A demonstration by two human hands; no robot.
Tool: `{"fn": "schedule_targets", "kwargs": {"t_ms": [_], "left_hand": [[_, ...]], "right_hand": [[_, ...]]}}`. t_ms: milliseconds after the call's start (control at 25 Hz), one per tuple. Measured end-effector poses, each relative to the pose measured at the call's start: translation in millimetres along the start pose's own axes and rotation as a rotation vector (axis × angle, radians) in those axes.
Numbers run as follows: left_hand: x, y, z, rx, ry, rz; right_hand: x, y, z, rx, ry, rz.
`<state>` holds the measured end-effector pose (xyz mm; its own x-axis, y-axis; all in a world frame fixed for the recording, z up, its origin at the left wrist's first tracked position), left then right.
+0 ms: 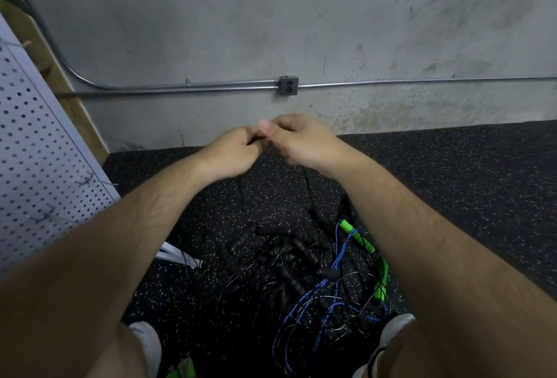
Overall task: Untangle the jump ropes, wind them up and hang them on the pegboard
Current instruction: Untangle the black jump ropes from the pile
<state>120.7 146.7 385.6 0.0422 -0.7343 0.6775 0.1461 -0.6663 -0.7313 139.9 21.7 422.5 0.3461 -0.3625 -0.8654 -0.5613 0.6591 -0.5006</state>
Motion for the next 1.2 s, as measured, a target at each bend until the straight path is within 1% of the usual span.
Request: {"fn": "schedule_targets", "kwargs": {"t_ms": [40,80,160,200,240,280,320,360,400,440,520,600,640,680,760,800,840,880,960,1000,1040,1080,1120,1200], "left_hand": [[-8,-4,1,0.014,-0.030,-0.022],[-25,-8,2,0.018,-0.088,-0.031],[-76,-20,-2,0.019,-0.277,0.039],[-100,-26,-9,0.024,-0.381,0.048],[-115,-31,-15,0.038,-0.456,-0.011],[-122,-35,-18,0.068,-0.493,-0.121],[-120,-40,-15,0.113,-0.484,-0.229],[-109,-45,-9,0.155,-0.434,-0.322],[-90,-48,-4,0.179,-0.359,-0.368],[-68,-47,1,0.186,-0.278,-0.388],[-38,-42,9,0.190,-0.177,-0.306],[-23,-32,11,0.154,-0.136,-0.090],[-21,-27,11,0.110,-0.113,-0.028],[-19,-22,12,0.076,-0.082,-0.032],[-20,-24,14,0.095,-0.062,-0.113],[-25,-27,14,0.106,-0.073,-0.148],[-31,-27,12,0.079,-0.088,-0.184],[-44,-23,10,0.016,-0.121,-0.216],[-76,-14,-2,-0.118,-0.266,-0.234],[-87,-16,-9,-0.119,-0.337,-0.263],[-94,-22,-10,-0.059,-0.386,-0.349],[-90,-29,-8,0.023,-0.377,-0.505],[-79,-37,-3,0.086,-0.317,-0.698],[-39,-51,6,0.130,-0.138,-1.006]], "right_hand": [[0,-11,1,0.090,-0.026,-0.051],[2,-28,1,0.202,-0.035,-0.043],[11,-73,-6,0.471,-0.001,0.082],[19,-93,-12,0.578,0.029,0.090],[26,-105,-16,0.612,0.074,0.023],[34,-103,-16,0.555,0.117,-0.062],[42,-89,-13,0.424,0.140,-0.115],[46,-67,-10,0.266,0.143,-0.138],[45,-44,-8,0.132,0.130,-0.126],[40,-25,-6,0.039,0.102,-0.078],[24,3,1,-0.048,0.056,0.158],[12,15,7,-0.073,0.066,0.399],[10,18,9,-0.072,0.071,0.438],[10,20,10,-0.072,0.056,0.403],[10,16,10,-0.025,0.010,0.206],[12,9,9,0.042,0.009,0.155],[14,-3,9,0.133,0.018,0.151],[16,-19,7,0.249,0.035,0.190],[20,-52,-2,0.487,0.059,0.309],[25,-63,-6,0.547,0.068,0.321],[31,-66,-6,0.532,0.077,0.274],[35,-60,-2,0.435,0.090,0.192],[38,-42,1,0.282,0.103,0.100],[46,3,5,0.003,0.119,-0.009]]}}
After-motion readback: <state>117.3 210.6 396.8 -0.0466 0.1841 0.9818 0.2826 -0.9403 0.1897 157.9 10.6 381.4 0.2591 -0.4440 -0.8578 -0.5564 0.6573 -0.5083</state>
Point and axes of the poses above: each hand's wrist, its own z-axis towards the middle knuckle, its own y-axis out of the palm, x = y × z, the point moved 8 cm from there along z, towards the middle knuckle, and after that the axes turned 1 degree about z, right-handed, at the moved point
